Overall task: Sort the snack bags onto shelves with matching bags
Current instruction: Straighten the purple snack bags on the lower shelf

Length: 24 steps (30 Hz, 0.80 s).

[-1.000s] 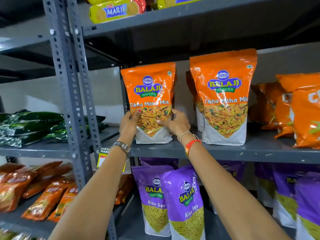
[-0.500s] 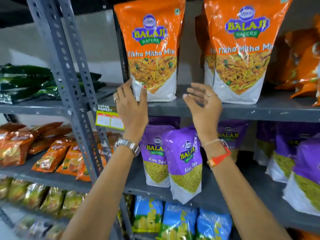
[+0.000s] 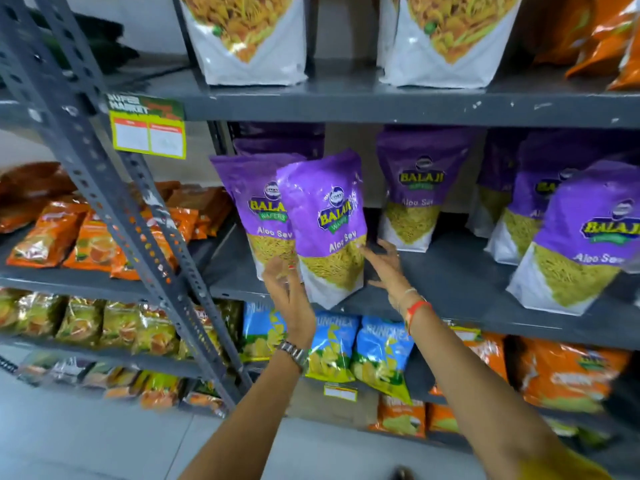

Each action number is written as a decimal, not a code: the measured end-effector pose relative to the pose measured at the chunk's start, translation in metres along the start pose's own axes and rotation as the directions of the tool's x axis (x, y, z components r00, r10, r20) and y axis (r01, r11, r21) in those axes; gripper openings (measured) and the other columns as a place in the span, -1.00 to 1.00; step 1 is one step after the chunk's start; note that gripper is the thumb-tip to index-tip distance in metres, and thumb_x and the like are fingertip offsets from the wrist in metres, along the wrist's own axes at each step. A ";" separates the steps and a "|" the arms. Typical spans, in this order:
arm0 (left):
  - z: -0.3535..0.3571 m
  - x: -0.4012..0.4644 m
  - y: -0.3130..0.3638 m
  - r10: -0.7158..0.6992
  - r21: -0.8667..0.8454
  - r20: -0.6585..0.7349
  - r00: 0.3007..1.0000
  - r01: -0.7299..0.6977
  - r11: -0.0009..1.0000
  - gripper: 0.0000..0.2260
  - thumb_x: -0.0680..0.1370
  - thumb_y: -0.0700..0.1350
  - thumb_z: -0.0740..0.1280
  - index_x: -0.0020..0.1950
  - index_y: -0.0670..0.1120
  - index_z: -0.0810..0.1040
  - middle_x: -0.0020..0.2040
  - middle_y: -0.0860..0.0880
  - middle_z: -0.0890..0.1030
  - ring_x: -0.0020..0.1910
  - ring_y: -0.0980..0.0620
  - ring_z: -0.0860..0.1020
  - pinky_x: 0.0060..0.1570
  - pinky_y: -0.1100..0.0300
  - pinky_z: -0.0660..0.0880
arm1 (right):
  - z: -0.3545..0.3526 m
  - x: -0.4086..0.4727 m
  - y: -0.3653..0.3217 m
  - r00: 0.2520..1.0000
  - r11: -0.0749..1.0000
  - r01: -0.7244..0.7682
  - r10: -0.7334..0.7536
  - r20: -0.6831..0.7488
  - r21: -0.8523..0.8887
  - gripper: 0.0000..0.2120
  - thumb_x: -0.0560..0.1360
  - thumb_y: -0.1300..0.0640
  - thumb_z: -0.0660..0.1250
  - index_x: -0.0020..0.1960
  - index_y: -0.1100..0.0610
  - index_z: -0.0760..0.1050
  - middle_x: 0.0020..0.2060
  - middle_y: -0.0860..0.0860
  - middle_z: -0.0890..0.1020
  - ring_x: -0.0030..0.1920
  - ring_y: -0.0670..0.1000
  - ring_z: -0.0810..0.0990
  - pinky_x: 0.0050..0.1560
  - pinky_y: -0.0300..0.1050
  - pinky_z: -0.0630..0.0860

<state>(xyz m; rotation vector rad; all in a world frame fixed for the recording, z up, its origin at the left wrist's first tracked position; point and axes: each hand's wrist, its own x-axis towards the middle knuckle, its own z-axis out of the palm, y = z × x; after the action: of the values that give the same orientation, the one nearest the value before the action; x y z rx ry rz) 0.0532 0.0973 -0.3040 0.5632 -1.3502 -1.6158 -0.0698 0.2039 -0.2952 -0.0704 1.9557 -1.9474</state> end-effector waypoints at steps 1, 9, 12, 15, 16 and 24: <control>0.002 -0.004 -0.005 -0.074 -0.026 0.005 0.997 0.074 0.997 -0.77 0.58 -0.14 0.20 0.23 -0.01 0.38 0.13 -0.04 0.46 0.09 0.00 0.43 0.18 -0.16 0.39 | -0.002 0.004 0.002 0.998 0.999 -0.023 0.025 0.056 -0.030 -0.29 0.41 -0.10 0.43 0.45 -0.06 0.18 0.37 0.01 0.36 0.29 0.01 0.39 0.13 0.08 0.45; 0.017 0.001 -0.019 -0.403 0.050 0.225 0.887 0.403 0.914 -0.47 0.59 0.02 0.17 0.52 0.13 0.05 0.58 0.03 0.08 0.53 -0.05 0.12 0.40 -0.32 0.15 | 0.000 0.017 -0.004 0.966 0.973 0.006 0.054 0.253 -0.229 -0.25 0.38 -0.18 0.43 0.46 -0.03 0.19 0.34 -0.09 0.47 0.32 0.01 0.45 0.03 -0.02 0.52; 0.022 0.001 -0.025 -0.390 0.038 0.217 0.895 0.391 0.919 -0.47 0.58 0.02 0.21 0.50 0.15 0.09 0.57 0.05 0.09 0.53 -0.04 0.13 0.39 -0.34 0.17 | -0.006 0.016 -0.004 0.975 0.982 0.031 0.011 0.222 -0.184 -0.31 0.40 -0.08 0.45 0.42 0.04 0.23 0.22 -0.09 0.50 0.20 -0.04 0.48 0.05 -0.04 0.51; 0.035 0.001 -0.028 -0.290 0.000 0.254 0.923 0.299 0.954 -0.52 0.57 -0.03 0.23 0.48 0.05 0.19 0.53 -0.01 0.22 0.47 0.02 0.25 0.43 -0.18 0.24 | -0.019 0.010 -0.007 0.980 0.993 0.080 -0.064 0.186 -0.081 -0.54 0.45 0.04 0.43 0.28 0.04 0.37 0.02 -0.13 0.56 0.08 -0.08 0.53 -0.07 -0.18 0.50; 0.041 0.002 -0.029 -0.263 -0.006 0.271 0.926 0.275 0.961 -0.54 0.56 -0.04 0.25 0.45 0.01 0.25 0.50 -0.05 0.29 0.44 0.00 0.33 0.41 -0.16 0.30 | -0.027 0.009 -0.007 0.981 0.994 0.100 -0.092 0.170 -0.041 -0.62 0.45 0.07 0.42 0.22 0.02 0.40 -0.03 -0.16 0.58 0.04 -0.13 0.56 -0.13 -0.24 0.48; 0.107 0.001 -0.026 -0.328 0.066 0.493 0.806 0.341 0.938 -0.74 0.62 -0.05 0.12 0.30 -0.02 0.35 0.13 0.01 0.54 0.04 0.06 0.54 0.09 -0.20 0.48 | -0.092 0.018 0.009 0.976 0.978 0.132 -0.157 -0.153 -0.162 -0.41 0.07 -0.46 0.47 0.00 -0.21 0.54 0.01 -0.07 0.70 0.16 0.06 0.60 0.18 0.26 0.55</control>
<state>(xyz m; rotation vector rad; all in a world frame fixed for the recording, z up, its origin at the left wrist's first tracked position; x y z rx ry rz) -0.0433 0.1502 -0.2966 0.3923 -1.6675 -2.1743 -0.1121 0.2866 -0.3115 -0.0975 2.2634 -1.9457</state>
